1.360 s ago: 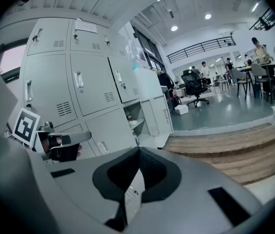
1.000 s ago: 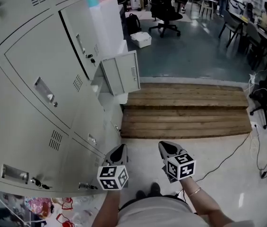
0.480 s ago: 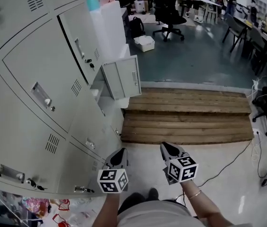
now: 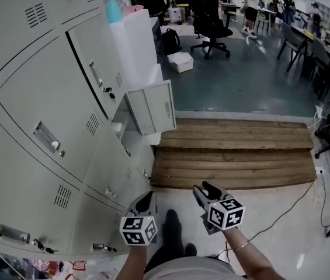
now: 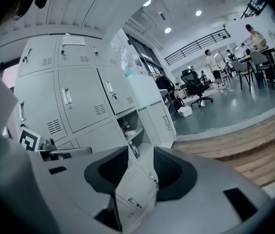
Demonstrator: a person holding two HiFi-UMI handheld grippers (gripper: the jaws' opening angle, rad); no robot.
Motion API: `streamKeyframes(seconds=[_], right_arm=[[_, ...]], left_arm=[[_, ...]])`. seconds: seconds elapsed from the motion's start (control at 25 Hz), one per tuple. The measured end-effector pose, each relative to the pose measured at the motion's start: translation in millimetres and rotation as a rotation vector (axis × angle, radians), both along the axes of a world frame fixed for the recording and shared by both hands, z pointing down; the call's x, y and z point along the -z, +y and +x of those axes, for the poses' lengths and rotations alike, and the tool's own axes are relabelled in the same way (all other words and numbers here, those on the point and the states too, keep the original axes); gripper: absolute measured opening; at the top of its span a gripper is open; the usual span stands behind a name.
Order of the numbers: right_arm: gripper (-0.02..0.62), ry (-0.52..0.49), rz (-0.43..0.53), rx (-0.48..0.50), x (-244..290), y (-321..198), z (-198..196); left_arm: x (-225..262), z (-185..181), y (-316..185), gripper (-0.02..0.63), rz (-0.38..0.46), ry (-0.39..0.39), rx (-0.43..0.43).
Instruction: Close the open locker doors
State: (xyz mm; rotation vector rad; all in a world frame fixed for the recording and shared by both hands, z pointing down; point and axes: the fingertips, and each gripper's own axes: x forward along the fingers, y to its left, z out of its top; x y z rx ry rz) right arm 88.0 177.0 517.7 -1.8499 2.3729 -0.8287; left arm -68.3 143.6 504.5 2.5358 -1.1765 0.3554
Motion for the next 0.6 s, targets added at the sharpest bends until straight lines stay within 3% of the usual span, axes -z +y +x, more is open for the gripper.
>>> streamKeyframes(seconds=[0.24, 0.6], right_arm=[[0.17, 0.008, 0.006, -0.014, -3, -65, 14], [0.169, 0.028, 0.041, -0.053, 12, -201, 40]], left_arm=[[-7, 14, -70, 0.02, -0.001, 0.01, -0.005], [6, 40, -206, 0.02, 0.024, 0.031, -0.034]])
